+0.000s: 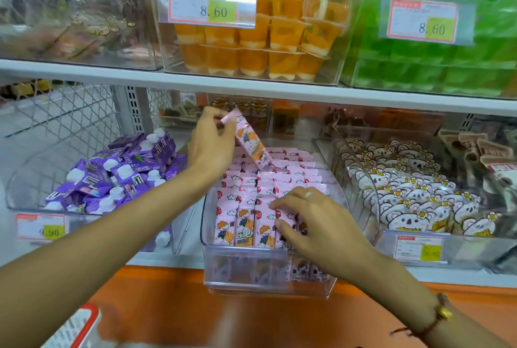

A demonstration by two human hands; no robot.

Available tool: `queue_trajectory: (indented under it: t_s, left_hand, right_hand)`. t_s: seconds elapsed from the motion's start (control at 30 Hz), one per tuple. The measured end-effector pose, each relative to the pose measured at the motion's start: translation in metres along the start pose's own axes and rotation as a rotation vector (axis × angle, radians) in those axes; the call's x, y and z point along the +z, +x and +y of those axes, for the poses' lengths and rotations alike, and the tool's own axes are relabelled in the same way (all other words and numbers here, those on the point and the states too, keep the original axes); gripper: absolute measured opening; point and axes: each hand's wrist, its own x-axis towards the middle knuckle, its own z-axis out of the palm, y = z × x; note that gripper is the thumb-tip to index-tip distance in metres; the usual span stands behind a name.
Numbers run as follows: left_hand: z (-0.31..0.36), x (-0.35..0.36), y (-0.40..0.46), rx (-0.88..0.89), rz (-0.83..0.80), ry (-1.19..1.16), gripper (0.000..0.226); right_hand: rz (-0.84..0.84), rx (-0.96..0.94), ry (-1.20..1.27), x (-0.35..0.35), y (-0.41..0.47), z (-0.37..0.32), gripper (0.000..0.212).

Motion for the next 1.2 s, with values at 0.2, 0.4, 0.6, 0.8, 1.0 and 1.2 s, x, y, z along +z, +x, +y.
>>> queue_trajectory:
  t_s: [0.2,0.4,0.6,0.8,1.0,1.2]
  left_hand:
    - [0.003,-0.031,-0.065,0.076,0.011,-0.272,0.004]
    - [0.005,-0.031,-0.086,0.139,-0.103,-0.295,0.008]
    - [-0.007,-0.03,-0.082,0.029,-0.26,-0.302,0.018]
    - [-0.012,-0.023,-0.091,0.137,-0.413,-0.075,0.027]
    - [-0.013,-0.021,-0.094,0.25,-0.337,0.095,0.047]
    - [-0.013,-0.02,-0.091,0.216,-0.4,0.006,0.016]
  right_hand:
    - [0.279,0.092,0.377,-0.009,0.0,-0.014,0.035]
    - [0.081,0.173,0.815,-0.007,0.002,-0.036,0.036]
    - [0.077,0.485,1.224,-0.005,0.011,-0.029,0.03]
    - [0.077,0.525,1.506,-0.004,0.011,-0.029,0.019]
    - [0.108,0.523,1.525,-0.004,0.011,-0.029,0.026]
    - [0.079,0.434,1.56,-0.012,0.011,-0.022,0.034]
